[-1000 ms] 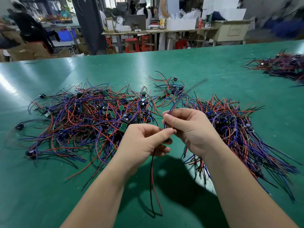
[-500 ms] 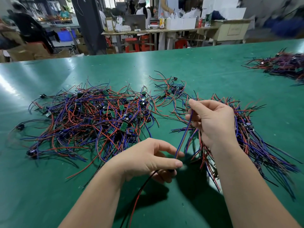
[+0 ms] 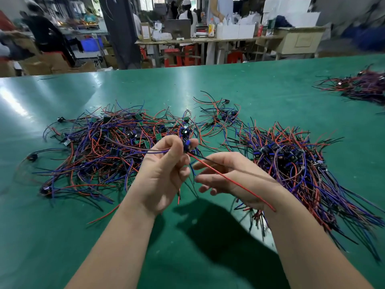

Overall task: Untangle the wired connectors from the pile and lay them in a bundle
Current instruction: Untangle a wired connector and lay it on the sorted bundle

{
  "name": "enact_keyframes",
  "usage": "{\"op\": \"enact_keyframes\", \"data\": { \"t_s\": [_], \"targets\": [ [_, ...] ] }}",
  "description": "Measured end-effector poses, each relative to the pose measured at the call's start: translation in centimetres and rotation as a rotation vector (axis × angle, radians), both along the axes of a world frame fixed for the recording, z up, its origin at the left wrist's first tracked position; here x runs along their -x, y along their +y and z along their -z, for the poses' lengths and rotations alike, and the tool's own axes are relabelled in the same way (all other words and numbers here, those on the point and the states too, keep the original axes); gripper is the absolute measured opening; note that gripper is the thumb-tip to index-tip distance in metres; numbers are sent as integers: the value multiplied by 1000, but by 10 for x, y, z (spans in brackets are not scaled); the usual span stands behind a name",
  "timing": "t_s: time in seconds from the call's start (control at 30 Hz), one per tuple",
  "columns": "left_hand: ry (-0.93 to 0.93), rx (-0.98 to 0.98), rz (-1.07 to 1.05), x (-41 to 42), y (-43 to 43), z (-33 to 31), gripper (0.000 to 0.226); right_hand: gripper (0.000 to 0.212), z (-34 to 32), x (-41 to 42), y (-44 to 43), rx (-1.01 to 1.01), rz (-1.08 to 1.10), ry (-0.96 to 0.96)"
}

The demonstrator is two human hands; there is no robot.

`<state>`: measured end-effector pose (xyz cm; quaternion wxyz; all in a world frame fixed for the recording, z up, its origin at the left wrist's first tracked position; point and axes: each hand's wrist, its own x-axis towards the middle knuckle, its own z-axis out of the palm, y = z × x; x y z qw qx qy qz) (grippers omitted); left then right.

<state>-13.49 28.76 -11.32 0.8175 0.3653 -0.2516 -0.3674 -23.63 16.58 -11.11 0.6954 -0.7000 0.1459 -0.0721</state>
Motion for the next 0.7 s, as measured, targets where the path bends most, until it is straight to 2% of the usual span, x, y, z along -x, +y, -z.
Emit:
{"op": "enact_keyframes", "data": {
  "t_s": [0.03, 0.1, 0.2, 0.27, 0.4, 0.5, 0.6, 0.7],
  "targets": [
    [18, 26, -38, 0, -1, 1, 43, 19, 0, 0, 2, -4, -3, -61],
    [45, 54, -97, 3, -4, 1, 42, 24, -2, -3, 5, -155, 66, -201],
    [63, 73, -172, 10, -9, 3, 54, 27, -4, -5, 1, -366, 136, -298],
    [80, 102, -203, 15, -10, 2, 58, 26, -3, -4, -2, -426, 97, -298],
    [201, 182, -232, 14, -8, -5, 53, 28, -5, -1, -2, -451, -26, -219],
    [243, 161, -269, 9, -6, -7, 32, 31, -2, -3, 3, -391, -17, -176],
    [50, 78, -343, 12, -10, -4, 28, 26, -5, -6, 9, -434, 50, -257],
    [-363, -42, -445, 18, -13, 4, 40, 20, -9, -6, 7, -510, 175, -339]
  ]
}}
